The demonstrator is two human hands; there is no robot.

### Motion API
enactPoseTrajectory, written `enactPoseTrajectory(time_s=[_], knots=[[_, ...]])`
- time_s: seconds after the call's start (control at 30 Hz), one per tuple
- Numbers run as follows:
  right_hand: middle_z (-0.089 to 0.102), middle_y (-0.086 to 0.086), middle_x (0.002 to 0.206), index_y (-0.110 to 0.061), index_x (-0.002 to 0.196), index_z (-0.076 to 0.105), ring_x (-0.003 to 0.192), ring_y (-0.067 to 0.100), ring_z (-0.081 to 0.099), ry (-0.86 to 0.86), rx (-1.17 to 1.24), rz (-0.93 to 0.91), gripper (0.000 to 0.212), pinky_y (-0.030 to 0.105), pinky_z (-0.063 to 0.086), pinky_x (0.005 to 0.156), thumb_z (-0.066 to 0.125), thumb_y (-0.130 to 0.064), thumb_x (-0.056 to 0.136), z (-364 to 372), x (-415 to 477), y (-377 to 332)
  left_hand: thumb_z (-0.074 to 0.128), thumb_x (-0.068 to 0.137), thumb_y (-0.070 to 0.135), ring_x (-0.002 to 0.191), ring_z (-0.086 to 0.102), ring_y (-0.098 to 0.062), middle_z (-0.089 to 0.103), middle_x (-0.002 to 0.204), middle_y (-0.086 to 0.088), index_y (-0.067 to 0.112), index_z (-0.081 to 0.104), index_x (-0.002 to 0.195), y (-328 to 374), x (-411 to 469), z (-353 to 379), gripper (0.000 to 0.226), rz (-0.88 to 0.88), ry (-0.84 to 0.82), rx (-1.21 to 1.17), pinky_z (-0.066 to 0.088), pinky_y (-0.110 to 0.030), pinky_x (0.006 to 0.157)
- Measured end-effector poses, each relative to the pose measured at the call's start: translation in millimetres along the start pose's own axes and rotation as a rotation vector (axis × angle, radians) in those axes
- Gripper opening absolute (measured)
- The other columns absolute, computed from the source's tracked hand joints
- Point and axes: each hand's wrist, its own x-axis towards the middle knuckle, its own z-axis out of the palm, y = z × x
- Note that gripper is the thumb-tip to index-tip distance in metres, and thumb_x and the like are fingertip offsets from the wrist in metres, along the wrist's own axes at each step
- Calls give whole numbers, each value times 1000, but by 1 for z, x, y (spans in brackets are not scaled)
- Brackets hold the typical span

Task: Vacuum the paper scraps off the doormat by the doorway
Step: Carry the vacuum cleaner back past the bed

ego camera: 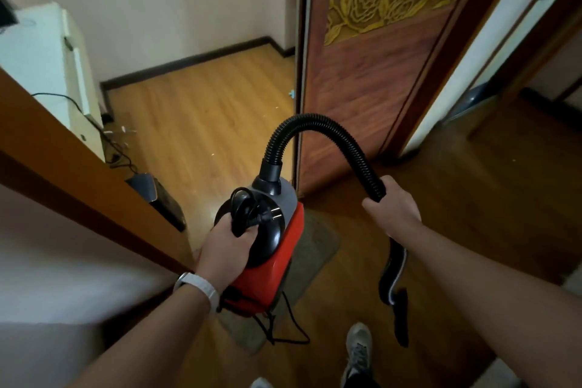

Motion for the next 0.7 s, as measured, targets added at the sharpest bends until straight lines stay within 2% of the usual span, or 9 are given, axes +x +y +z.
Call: enactPoseTrajectory(time_s=[0.1, 0.23, 0.33, 0.43, 0.5, 0.6, 0.7], knots=[[60, -1, 87, -32, 113, 45, 69, 19, 63, 75, 97, 13, 32, 31, 50, 53, 64, -29, 88, -35, -17, 5, 61, 92, 42, 81, 63, -12, 69, 86, 6, 29, 63, 91, 28, -4, 6, 13, 92, -45, 11, 55, -38, 76], [60, -2, 87, -31, 123, 47, 66, 16, 62, 156, 215, 1, 36, 27, 45, 49, 64, -28, 92, -84, -33, 20, 62, 90, 45, 57, 61, -18, 62, 61, 3, 25, 61, 86, 70, -15, 27, 21, 150, -103, -14, 48, -34, 53], [63, -3, 88, -35, 137, 44, 62, 14, 62, 176, 269, -11, 47, 27, 48, 47, 65, -31, 95, -125, -40, 40, 64, 89, 43, 50, 55, -17, 55, 53, 5, 24, 61, 83, 105, -24, 56, 20, 155, -147, -77, 48, -36, 51], [64, -3, 90, -36, 143, 37, 65, 16, 65, 191, 290, 8, 53, 26, 49, 48, 63, -35, 97, -169, -42, 66, 65, 91, 36, 45, 49, -17, 49, 50, 4, 15, 61, 86, 143, -35, 95, 22, 162, -205, -151, 44, -33, 49], [64, -3, 90, -37, 140, 37, 66, 16, 65, 216, 328, 23, 51, 24, 49, 48, 64, -34, 97, -199, -39, 85, 66, 93, 31, 42, 47, -15, 47, 49, 3, 12, 61, 89, 168, -41, 123, 20, 170, -239, -173, 42, -30, 46], [64, 1, 89, -39, 123, 41, 67, 15, 64, 270, 415, 32, 39, 24, 52, 52, 66, -30, 95, -238, -36, 115, 65, 94, 32, 40, 48, -15, 49, 47, 3, 18, 63, 93, 205, -49, 165, 15, 206, -269, -157, 42, -30, 45], [66, 5, 84, -31, 109, 50, 63, 13, 61, 317, 494, 61, 24, 21, 49, 49, 68, -25, 94, -272, -29, 149, 65, 94, 33, 40, 48, -16, 50, 46, 1, 21, 64, 96, 244, -55, 206, 12, 212, -299, -151, 40, -29, 45]])
